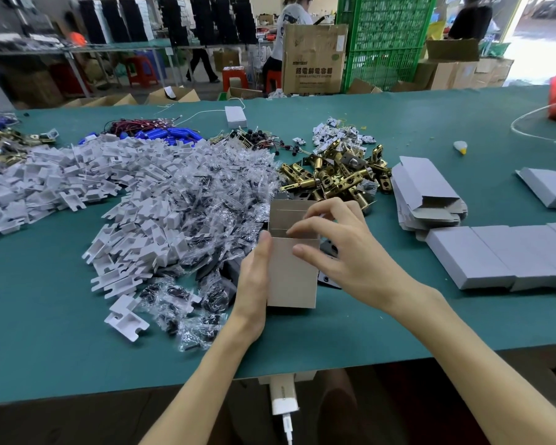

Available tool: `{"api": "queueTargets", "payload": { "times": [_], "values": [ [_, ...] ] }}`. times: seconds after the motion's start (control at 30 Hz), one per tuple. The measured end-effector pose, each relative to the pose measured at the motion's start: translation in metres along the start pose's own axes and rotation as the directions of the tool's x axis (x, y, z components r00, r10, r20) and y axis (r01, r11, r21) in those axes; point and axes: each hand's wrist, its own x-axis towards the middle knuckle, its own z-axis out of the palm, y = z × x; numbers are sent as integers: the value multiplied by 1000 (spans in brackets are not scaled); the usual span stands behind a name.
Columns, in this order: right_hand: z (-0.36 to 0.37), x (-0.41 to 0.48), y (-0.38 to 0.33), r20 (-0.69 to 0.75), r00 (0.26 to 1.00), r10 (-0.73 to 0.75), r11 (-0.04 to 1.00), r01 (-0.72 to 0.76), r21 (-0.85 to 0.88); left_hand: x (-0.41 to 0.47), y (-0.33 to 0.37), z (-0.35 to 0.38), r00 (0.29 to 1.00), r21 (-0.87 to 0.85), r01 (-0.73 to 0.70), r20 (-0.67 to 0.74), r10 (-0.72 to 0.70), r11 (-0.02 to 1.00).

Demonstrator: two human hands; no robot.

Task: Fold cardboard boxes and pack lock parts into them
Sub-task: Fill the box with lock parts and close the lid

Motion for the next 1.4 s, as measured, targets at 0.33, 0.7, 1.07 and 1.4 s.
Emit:
{"api": "queueTargets", "payload": {
  "times": [0.33,0.7,1.07,1.4],
  "values": [
    [20,-23,4,-233,922,308,815,-129,565,3,-1,-3,997,-39,-80,7,81,996],
    [61,-31,5,-296,893,338,829,-134,544,2,0,-4,937,35,-309,-159,311,950],
    [65,-29,4,-257,890,376,786,-159,598,4,-3,-6,934,79,-321,-140,329,944],
    [62,-26,4,-238,910,339,769,-122,628,6,1,-2,943,72,-288,-153,296,955]
  ]
}}
